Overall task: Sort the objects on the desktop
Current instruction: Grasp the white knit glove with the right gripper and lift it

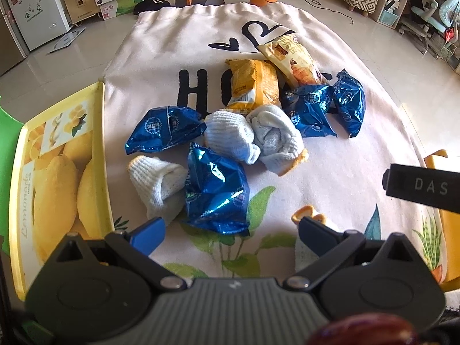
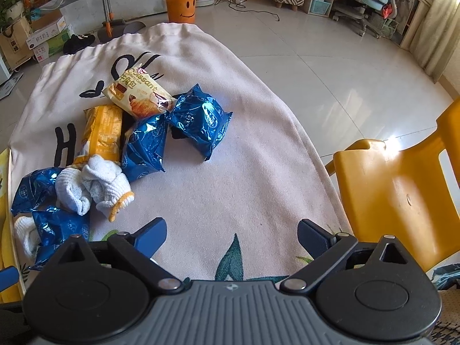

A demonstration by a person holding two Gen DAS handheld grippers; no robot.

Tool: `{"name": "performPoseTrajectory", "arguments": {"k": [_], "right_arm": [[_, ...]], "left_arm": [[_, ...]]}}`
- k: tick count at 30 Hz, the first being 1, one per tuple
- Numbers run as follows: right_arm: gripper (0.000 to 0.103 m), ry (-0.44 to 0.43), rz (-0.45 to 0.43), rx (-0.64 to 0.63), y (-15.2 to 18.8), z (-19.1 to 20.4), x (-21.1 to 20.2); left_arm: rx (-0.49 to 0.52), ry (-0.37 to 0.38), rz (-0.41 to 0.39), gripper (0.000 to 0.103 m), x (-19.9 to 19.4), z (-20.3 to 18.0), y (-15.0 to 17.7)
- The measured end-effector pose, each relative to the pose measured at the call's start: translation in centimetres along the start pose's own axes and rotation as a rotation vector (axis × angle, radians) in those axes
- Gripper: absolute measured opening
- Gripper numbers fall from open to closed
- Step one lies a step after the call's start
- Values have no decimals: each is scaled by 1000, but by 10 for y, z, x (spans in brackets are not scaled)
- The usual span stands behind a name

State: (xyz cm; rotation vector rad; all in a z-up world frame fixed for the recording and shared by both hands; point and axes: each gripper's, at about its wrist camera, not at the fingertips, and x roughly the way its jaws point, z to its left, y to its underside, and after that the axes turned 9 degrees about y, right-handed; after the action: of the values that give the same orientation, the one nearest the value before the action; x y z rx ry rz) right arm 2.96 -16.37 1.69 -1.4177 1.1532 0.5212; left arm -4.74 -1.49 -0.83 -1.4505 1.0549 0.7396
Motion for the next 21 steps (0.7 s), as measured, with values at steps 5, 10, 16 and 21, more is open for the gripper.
{"name": "performPoseTrajectory", "arguments": {"k": [5, 10, 16, 21], "right_arm": [[93, 10, 8, 12, -1, -5, 2], [88, 16, 10, 76, -6, -18, 2], [86, 18, 17, 140, -10, -29, 4], [86, 11, 24, 170, -11, -34, 4]], "left_arm": [[12, 2, 11, 103, 5, -6, 1], [-4, 4, 28, 103, 13, -8, 1], [4, 2, 37, 102, 20, -14, 3], [32, 18, 47, 102, 24, -28, 8]]}}
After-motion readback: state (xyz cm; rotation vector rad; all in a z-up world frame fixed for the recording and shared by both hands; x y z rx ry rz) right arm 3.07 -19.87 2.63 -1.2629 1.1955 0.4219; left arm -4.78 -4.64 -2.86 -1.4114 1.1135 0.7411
